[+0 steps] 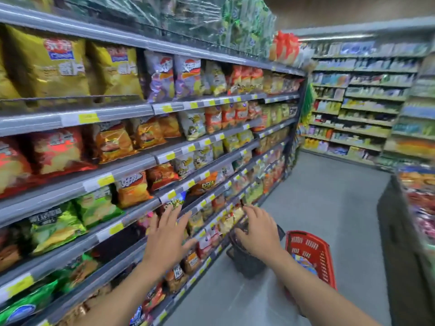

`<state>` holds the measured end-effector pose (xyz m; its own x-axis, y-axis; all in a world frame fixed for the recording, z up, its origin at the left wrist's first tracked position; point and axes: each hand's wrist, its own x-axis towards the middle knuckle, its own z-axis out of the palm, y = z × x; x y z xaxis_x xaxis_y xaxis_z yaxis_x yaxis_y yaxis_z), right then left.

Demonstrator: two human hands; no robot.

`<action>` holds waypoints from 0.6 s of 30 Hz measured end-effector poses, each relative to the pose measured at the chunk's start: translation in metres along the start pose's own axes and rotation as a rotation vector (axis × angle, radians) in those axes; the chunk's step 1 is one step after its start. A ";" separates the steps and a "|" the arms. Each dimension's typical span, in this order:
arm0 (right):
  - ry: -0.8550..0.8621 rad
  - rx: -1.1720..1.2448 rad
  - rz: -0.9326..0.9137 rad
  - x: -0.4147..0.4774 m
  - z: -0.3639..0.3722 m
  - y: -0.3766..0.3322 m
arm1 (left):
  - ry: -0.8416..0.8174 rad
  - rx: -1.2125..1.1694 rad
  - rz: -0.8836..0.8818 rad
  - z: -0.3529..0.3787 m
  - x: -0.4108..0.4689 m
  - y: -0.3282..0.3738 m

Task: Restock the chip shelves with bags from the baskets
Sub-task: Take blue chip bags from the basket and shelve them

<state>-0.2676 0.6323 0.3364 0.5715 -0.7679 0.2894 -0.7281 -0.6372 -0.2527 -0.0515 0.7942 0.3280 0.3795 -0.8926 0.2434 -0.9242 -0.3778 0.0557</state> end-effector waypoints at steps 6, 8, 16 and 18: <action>0.018 -0.053 0.224 -0.017 -0.009 0.108 | -0.087 -0.108 0.170 0.042 0.067 0.102; 0.007 -0.068 0.292 -0.018 -0.012 0.139 | -0.090 -0.122 0.217 0.058 0.091 0.131; -0.006 -0.132 0.531 0.013 -0.016 0.257 | -0.135 -0.065 0.416 0.129 0.204 0.229; 0.009 -0.164 0.567 0.025 -0.012 0.286 | -0.137 -0.067 0.452 0.143 0.233 0.251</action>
<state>-0.4667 0.4318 0.2822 0.0734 -0.9846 0.1584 -0.9685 -0.1082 -0.2244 -0.1888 0.4567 0.2605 -0.0637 -0.9897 0.1282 -0.9969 0.0690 0.0371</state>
